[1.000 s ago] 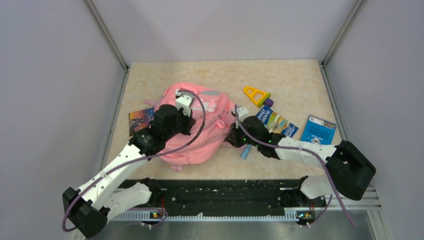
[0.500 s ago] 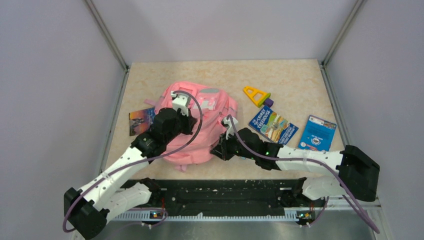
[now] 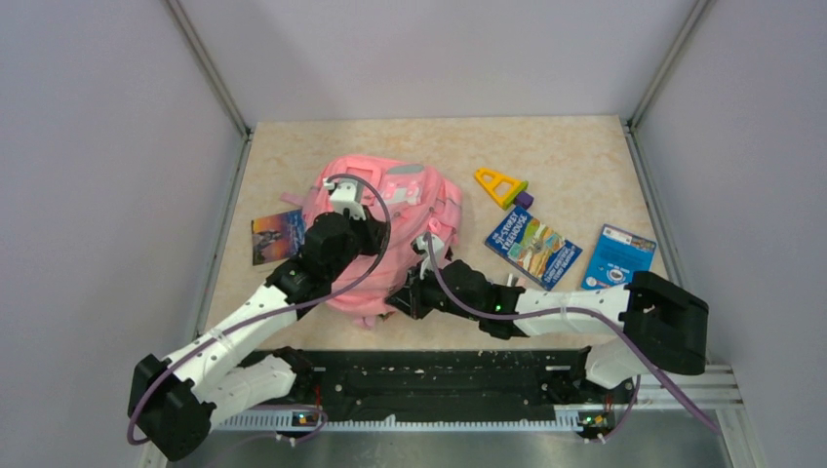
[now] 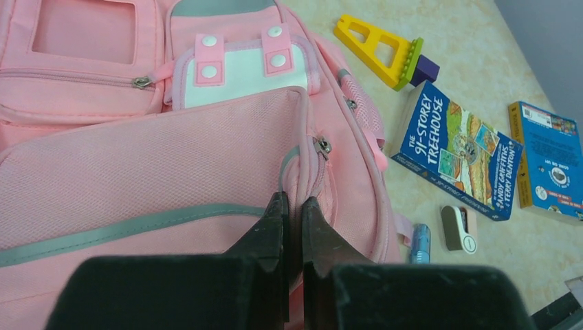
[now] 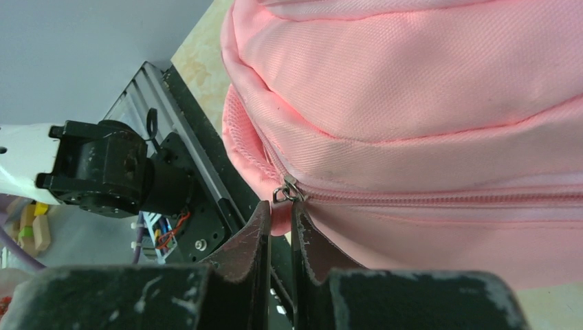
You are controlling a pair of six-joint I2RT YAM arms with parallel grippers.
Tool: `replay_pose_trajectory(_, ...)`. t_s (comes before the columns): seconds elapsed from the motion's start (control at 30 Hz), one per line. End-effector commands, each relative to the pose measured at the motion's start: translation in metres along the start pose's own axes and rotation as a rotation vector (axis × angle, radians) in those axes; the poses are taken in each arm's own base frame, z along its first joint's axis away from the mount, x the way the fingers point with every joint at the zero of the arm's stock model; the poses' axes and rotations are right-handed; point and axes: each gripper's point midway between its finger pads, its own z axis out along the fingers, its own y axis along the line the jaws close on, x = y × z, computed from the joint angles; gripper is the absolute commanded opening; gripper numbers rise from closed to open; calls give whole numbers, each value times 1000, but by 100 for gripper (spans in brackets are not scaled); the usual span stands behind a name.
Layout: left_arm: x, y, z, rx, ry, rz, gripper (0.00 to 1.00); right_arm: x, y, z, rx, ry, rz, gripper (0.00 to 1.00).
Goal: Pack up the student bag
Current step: Unzip the student bag at the center of the board.
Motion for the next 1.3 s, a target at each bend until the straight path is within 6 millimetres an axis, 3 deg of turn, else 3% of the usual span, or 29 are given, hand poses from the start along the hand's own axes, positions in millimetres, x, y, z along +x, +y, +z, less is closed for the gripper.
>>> replay_pose_trajectory(0.0,-51,-13,3,42,-221,-92,2,-33,28,0,-52,-86,-46,4)
replay_pose_trajectory(0.03,-50,-16,1,58,-203,-59,13,-33,21,-3,-15,-81,-69,4)
replay_pose_trajectory(0.1,-44,-19,-5,73,-141,2,47,-32,6,-11,40,-74,-116,4)
replay_pose_trajectory(0.13,-43,-18,-10,72,-120,23,57,-30,-2,-16,59,-65,-131,4)
replay_pose_trajectory(0.23,-37,-7,-28,28,-71,72,72,-26,-30,-27,107,-35,-129,4)
replay_pose_trajectory(0.43,-1,3,-64,76,64,214,79,-14,-63,-38,155,17,-99,3)
replay_pose_trajectory(0.63,54,-15,-80,273,286,255,79,-6,-60,-38,123,44,-82,5)
replay_pose_trajectory(0.9,83,-20,-67,314,423,269,80,4,-73,-46,175,53,-70,23)
replay_pose_trajectory(1.13,95,-21,-60,305,454,313,81,3,-99,-66,310,-12,-7,57)
replay_pose_trajectory(1.27,106,-21,-53,259,496,354,81,4,-113,-71,334,-43,82,66)
